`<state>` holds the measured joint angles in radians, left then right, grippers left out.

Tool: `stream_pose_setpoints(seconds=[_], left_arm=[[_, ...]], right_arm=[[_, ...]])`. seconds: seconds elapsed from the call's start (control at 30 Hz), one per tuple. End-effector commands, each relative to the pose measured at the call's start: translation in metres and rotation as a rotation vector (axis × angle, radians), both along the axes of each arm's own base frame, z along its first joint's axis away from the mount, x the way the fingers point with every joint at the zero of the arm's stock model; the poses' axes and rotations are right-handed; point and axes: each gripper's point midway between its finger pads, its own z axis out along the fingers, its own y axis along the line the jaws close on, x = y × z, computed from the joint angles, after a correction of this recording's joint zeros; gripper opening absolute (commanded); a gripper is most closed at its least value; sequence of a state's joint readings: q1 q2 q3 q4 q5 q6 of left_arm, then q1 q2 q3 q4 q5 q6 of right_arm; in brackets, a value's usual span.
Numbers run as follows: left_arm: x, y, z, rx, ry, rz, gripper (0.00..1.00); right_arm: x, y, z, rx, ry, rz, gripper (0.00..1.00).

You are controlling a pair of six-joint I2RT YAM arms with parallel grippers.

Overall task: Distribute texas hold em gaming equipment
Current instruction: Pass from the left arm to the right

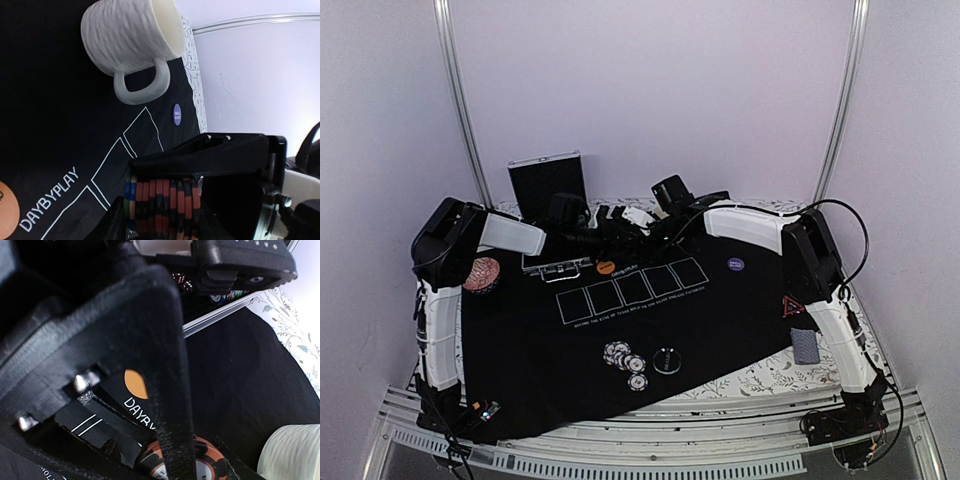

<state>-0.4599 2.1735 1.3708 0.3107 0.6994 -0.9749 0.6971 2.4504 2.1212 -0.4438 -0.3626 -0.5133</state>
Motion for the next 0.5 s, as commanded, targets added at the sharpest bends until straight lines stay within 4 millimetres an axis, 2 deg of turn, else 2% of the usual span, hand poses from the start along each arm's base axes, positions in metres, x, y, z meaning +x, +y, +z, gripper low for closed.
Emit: stream_pose_setpoints(seconds=[0.0, 0.07, 0.33, 0.47], left_arm=[[0.0012, -0.0006, 0.0205, -0.041, -0.062, -0.017, 0.00], [0.0022, 0.0005, 0.0206, -0.040, -0.065, -0.014, 0.00], [0.0011, 0.0000, 0.0188, -0.042, -0.060, -0.019, 0.00], [0.0011, -0.0002, 0.0186, -0.044, -0.061, -0.019, 0.00]], right_arm=[[0.0017, 0.0036, -0.0050, 0.016, 0.010, 0.019, 0.59], [0.0017, 0.0037, -0.0050, 0.016, 0.008, 0.019, 0.58], [0.0077, 0.0019, 0.0006, 0.012, -0.020, -0.003, 0.39], [0.0110, 0.0010, 0.0008, 0.007, -0.034, -0.014, 0.35]])
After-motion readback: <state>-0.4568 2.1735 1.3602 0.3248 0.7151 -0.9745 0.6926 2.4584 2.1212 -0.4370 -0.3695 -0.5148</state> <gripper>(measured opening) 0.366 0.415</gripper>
